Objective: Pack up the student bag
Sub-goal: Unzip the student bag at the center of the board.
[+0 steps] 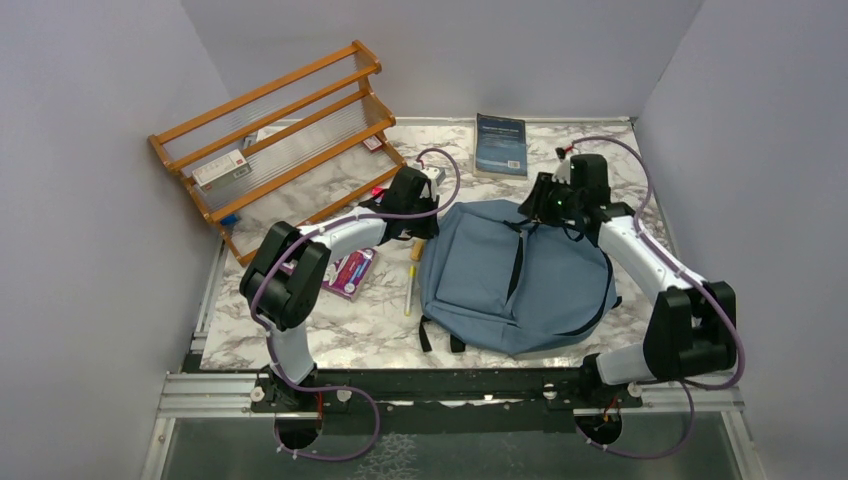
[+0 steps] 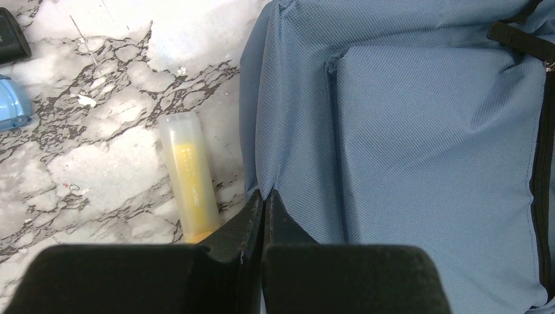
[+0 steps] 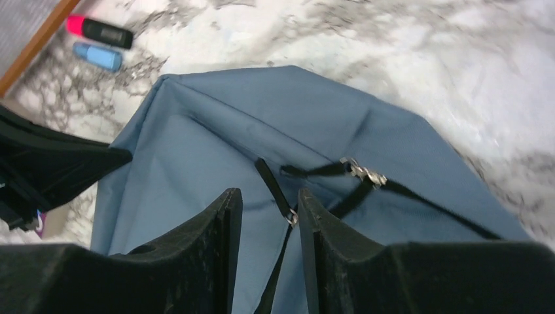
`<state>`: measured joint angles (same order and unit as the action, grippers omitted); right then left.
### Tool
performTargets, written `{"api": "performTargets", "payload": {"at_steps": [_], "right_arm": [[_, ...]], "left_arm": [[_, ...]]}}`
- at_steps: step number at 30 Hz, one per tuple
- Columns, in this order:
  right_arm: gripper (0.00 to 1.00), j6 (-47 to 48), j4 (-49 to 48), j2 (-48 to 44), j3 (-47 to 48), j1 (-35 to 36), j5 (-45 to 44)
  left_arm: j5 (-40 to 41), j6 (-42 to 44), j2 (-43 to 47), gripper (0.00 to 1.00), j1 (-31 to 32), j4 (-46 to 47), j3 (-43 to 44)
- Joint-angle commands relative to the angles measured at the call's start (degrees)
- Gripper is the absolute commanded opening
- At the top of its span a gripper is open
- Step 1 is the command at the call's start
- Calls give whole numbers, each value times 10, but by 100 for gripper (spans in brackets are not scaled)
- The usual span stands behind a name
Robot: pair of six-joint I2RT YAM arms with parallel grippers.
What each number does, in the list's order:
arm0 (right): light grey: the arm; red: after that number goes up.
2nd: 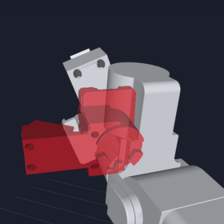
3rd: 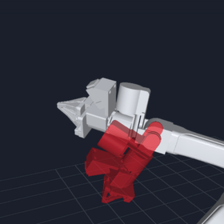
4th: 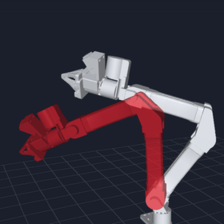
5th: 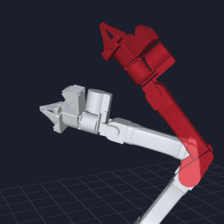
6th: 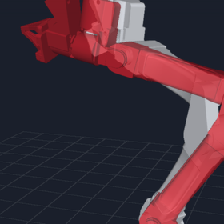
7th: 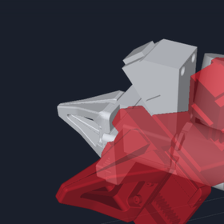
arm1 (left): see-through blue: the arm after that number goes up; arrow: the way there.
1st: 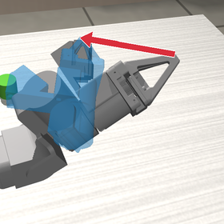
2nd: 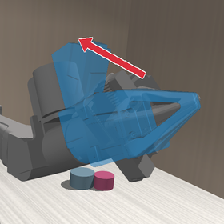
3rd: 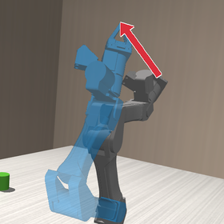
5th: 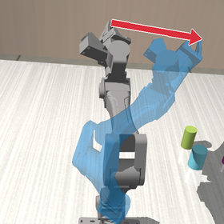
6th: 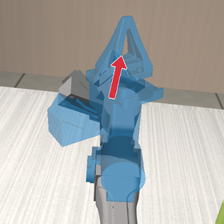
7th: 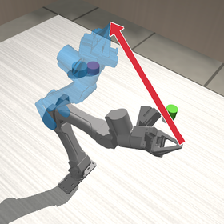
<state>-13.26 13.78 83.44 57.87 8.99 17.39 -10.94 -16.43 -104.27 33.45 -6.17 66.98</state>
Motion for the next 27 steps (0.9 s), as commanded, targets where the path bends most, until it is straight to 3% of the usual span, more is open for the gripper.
{"api": "performTargets", "payload": {"at_steps": [1,11,27], "right_arm": [[42,-160,-3,-59,-46,0,-136],[42,-331,-3,-80,-106,0,-155],[42,-368,2,-11,-86,-1,-189]], "left_arm": [[-10,7,-8,0,-2,-3,13],[-16,7,-9,0,-2,-3,16],[-32,11,-14,0,-1,-2,17]]}}
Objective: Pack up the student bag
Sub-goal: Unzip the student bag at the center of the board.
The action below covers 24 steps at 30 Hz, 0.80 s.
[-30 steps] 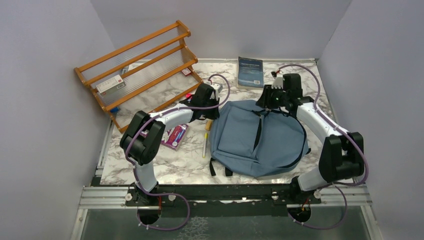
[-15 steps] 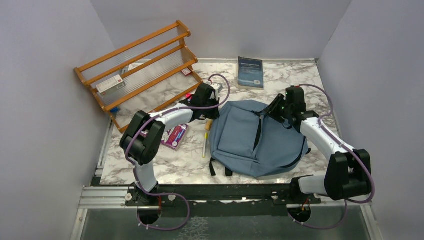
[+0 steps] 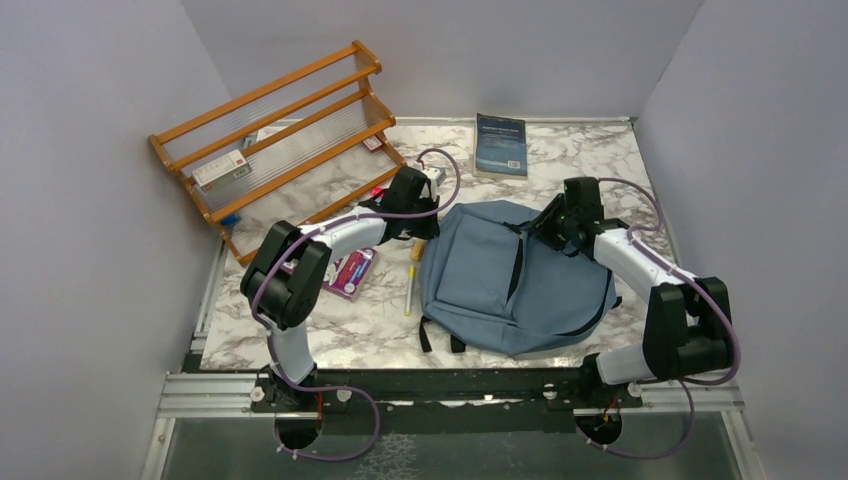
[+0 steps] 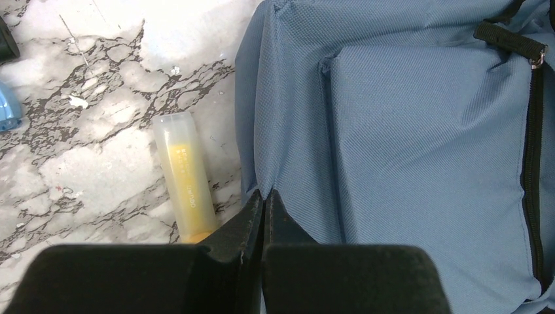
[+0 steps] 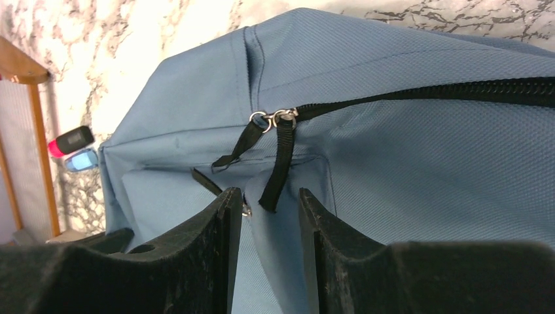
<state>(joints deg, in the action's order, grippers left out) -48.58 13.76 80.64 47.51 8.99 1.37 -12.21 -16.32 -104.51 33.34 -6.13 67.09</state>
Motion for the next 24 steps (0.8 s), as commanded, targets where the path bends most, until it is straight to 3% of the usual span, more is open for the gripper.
{"api": "performTargets", "payload": {"at_steps": [1,14,24], "right_arm": [[42,-16,1,22,18,-2,-29],[38,-20,-39,79,29,-22,7],[14,-5,-38,72,32,-26,7]], "left_arm": [[-19,10,-11,0,-1,-3,17],[-22,12,-8,0,-1,-3,17],[-21,12,-7,0,-1,-3,17]]}}
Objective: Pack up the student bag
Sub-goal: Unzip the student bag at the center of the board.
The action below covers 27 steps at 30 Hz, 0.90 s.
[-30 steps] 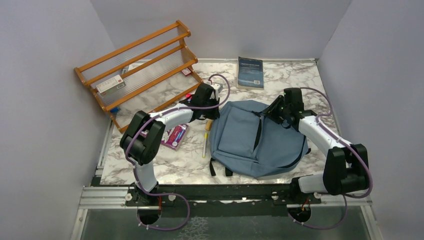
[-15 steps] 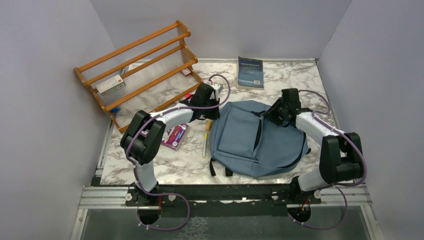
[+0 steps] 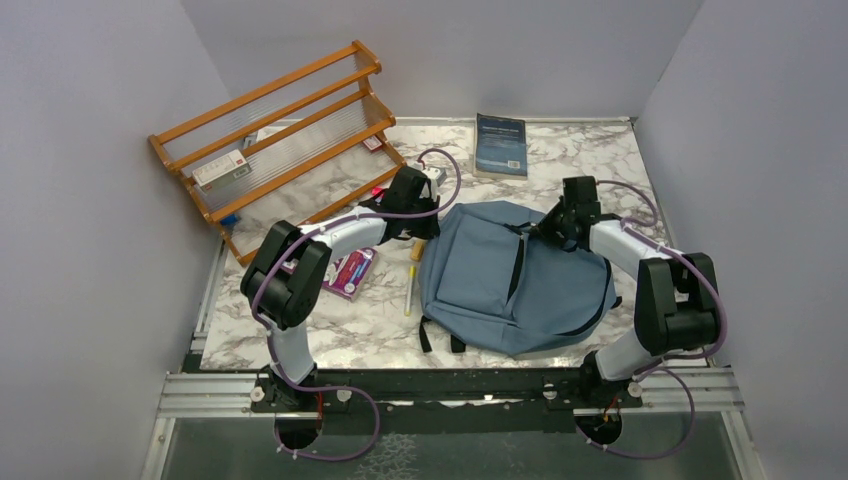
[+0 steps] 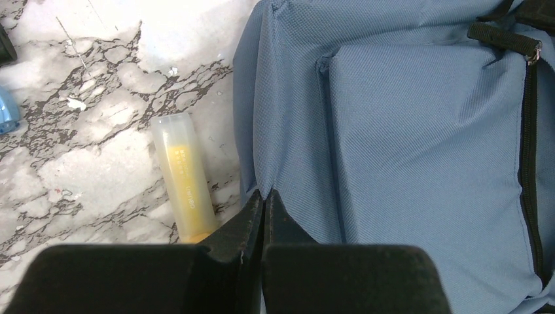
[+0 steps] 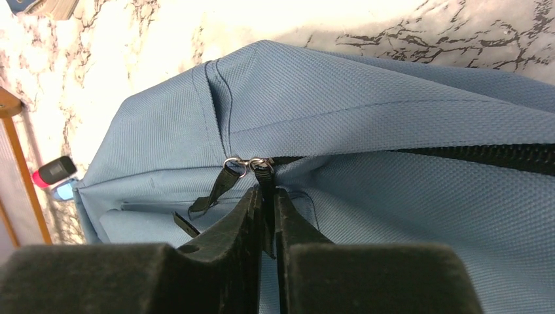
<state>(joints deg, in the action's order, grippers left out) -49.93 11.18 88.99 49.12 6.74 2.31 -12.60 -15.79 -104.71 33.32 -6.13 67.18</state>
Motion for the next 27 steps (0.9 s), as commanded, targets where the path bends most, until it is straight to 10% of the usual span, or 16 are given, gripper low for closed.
{"api": "performTargets", "payload": {"at_steps": [1,27], "right_arm": [[11,14,-7,-18,18,-3,-11],[1,187,148,-83,52,-17,-255]], "left_arm": [[-17,7,-5,0,0,-4,16],[19,8,-2,0,0,-17,18]]}}
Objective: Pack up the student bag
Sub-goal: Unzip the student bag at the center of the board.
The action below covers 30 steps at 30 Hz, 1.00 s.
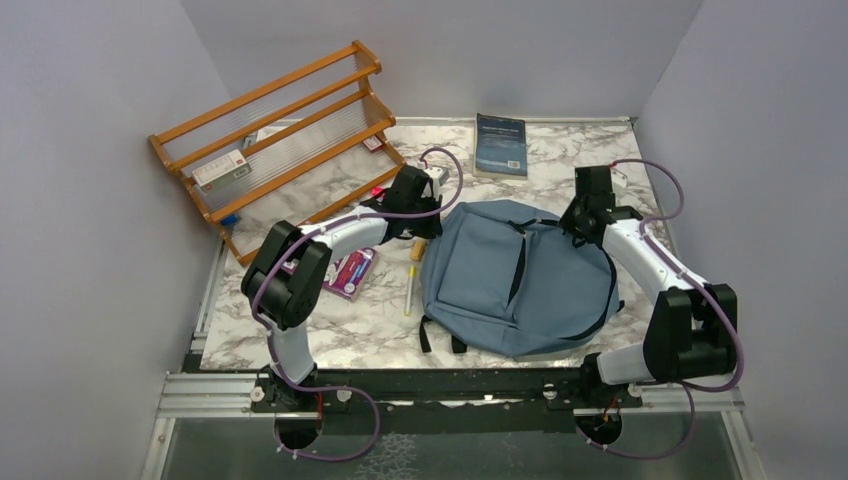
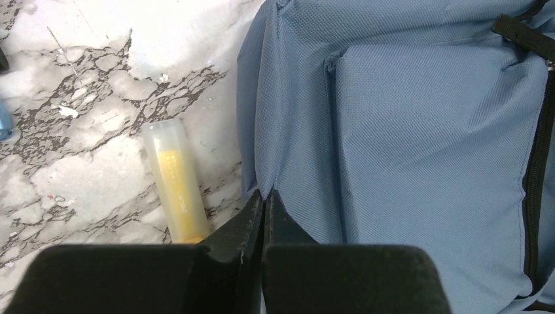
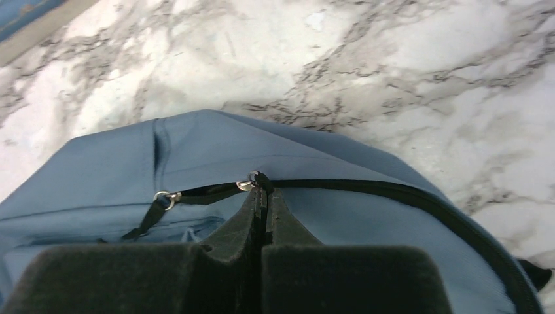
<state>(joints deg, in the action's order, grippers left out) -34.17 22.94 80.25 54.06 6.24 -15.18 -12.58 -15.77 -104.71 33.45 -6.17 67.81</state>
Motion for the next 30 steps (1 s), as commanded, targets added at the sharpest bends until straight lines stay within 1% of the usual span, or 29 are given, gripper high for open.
{"api": "performTargets", "payload": {"at_steps": [1,5,10,12,15,17,18,19,21,24,27,30], "right_arm": [[1,31,31,2,-2,-12,-87],[1,41,38,-2,-13,-19,-121],[1,39,51,-7,-28,-22,-191],[0,34,59,-9,-31,-23,-207],[0,38,58,-17,-31,-25,-173],[0,40,51,-29,-30,-24,-123],[0,45,40,-39,-34,-25,-92],[1,50,26,-51,-40,-25,-55],[1,61,0,-77,-54,-24,12],[1,57,-12,-109,-75,-24,42],[1,63,1,-127,-76,-25,34],[1,64,19,-143,-68,-25,32]], "left_arm": [[22,7,-3,0,-1,-17,11],[32,7,-4,0,-2,-21,12],[44,4,-2,0,-2,-23,11],[50,3,-1,0,-2,-24,10],[43,7,3,0,-1,-23,12],[44,12,22,0,-2,-18,7],[49,14,35,2,-2,-15,3],[56,16,51,13,-2,-11,-2],[68,15,84,29,-1,-9,-8],[93,14,131,52,7,-12,-4],[118,5,164,64,35,-16,4],[121,-12,161,70,89,-16,21]]}}
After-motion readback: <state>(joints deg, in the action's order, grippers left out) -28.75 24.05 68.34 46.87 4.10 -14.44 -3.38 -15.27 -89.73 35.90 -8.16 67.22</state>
